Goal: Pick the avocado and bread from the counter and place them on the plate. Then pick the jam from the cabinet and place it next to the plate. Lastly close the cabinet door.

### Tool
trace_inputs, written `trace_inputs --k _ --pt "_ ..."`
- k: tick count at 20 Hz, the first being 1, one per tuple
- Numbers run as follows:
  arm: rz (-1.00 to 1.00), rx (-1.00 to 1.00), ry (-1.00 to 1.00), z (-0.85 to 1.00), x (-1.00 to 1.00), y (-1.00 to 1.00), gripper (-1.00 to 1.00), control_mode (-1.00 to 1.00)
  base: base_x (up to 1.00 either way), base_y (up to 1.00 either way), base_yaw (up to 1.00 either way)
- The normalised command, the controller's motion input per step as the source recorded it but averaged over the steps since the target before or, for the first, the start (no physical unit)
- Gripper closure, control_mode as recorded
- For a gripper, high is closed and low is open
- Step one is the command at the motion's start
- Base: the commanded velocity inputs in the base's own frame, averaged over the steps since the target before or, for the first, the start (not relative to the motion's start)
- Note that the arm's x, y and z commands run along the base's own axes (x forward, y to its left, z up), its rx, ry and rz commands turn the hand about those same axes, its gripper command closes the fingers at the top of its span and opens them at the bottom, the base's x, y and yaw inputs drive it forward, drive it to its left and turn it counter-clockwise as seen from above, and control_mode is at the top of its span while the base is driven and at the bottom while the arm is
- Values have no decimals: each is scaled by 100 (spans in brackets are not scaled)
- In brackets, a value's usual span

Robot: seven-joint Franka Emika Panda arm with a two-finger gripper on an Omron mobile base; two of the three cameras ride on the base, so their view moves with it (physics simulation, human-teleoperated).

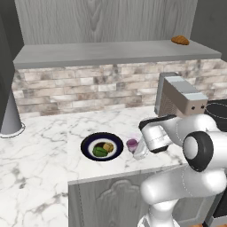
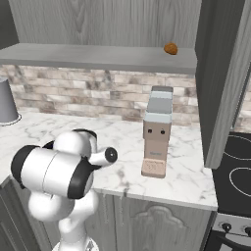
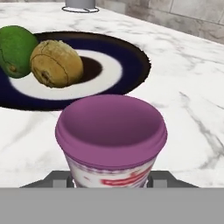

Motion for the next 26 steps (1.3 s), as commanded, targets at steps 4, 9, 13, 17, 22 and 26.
trace_inputs --k 4,9,13,17,22,26 --pt "0 0 -3 -33 5 11 100 -100 0 0 0" --pt "0 0 -4 -32 4 11 100 -100 0 0 0" --pt "0 0 -4 -33 0 15 -100 -100 0 0 0" --pt "0 -2 -3 -35 0 15 -100 -100 0 0 0" --pt "-3 -3 -5 -44 -13 -1 -100 -100 0 0 0" --pt "-9 -4 0 -40 -31 -11 -100 -100 0 0 0"
